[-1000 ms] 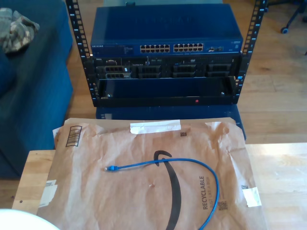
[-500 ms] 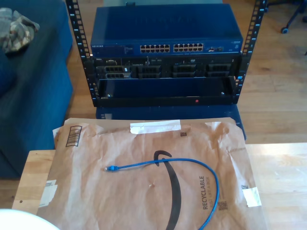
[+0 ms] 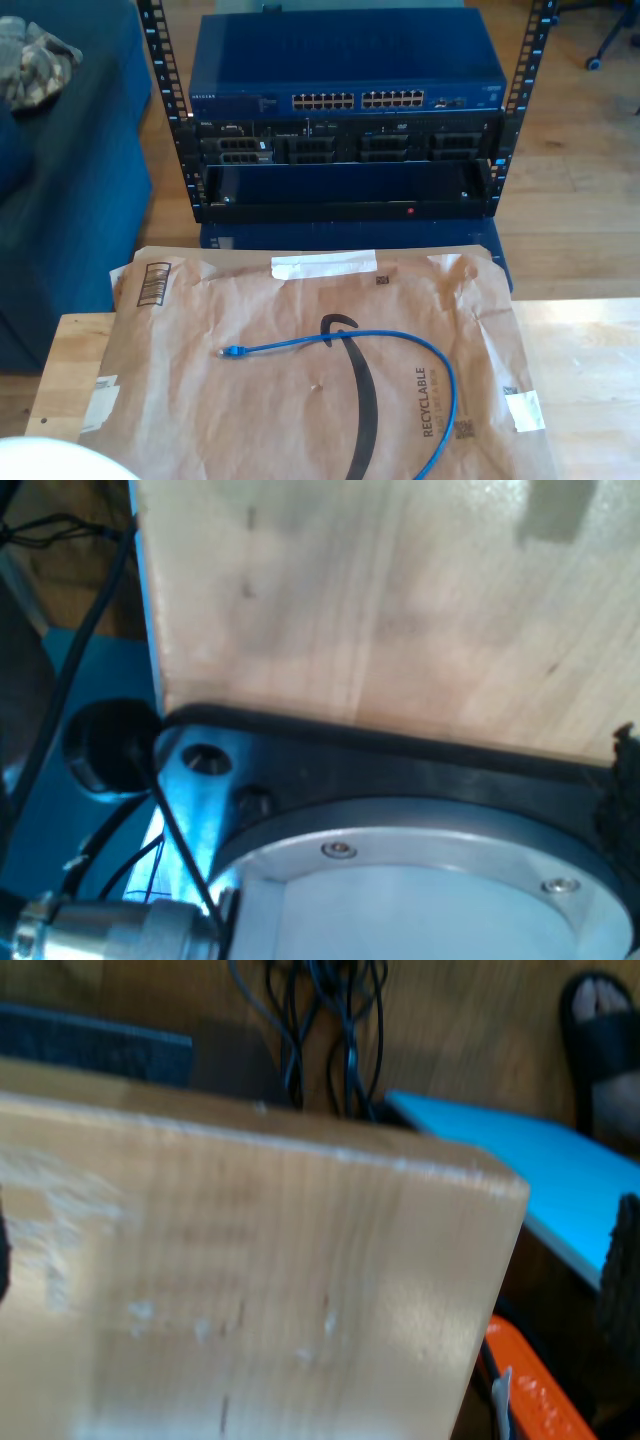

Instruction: Grab the cable and plug it in

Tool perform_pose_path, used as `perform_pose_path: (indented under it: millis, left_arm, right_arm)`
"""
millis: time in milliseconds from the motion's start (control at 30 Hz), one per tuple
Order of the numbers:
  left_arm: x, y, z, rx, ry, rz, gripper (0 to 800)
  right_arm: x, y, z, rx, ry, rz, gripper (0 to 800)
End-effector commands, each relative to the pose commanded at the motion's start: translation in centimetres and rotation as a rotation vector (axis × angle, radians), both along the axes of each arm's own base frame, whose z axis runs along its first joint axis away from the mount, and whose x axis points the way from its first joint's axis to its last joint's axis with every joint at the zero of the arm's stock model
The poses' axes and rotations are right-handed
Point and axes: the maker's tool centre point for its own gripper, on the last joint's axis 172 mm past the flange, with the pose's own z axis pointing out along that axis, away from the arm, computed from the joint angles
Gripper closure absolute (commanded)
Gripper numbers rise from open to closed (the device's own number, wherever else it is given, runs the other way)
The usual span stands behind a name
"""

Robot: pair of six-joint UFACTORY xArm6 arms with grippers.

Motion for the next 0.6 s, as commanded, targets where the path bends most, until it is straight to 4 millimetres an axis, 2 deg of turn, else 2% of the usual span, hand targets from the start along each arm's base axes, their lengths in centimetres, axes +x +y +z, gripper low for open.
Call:
perform_pose_path:
  millis: [167, 233, 367, 467, 533, 600]
  left_arm:
    - [-0.4, 1.5, 5.3, -0.044, 0.013, 0.025, 0]
    - [0.2, 2.3, 6.8, -0.044, 0.035, 0.033, 0]
    - [3.2, 4.4, 9.4, 0.0, 0.124, 0.037, 0]
    - [6.3, 5.8, 11.7, 0.057, 0.193, 0.037, 0]
    - [9.0, 5.7, 13.0, 0.074, 0.202, 0.037, 0]
    - [11.3, 5.0, 13.6, 0.071, 0.193, 0.036, 0]
  right_arm:
    - [4.5, -0.9, 2.2, -0.034, -0.114, -0.099, 0]
    - [6.3, -0.9, 2.8, -0.05, -0.137, -0.141, 0]
    - [11.8, -0.3, 4.7, -0.093, -0.176, -0.214, 0]
    - [16.1, 0.6, 6.9, -0.119, -0.219, -0.234, 0]
    - [18.9, 1.9, 8.5, -0.128, -0.25, -0.236, 1]
    - [20.9, 3.7, 9.2, -0.106, -0.234, -0.246, 4]
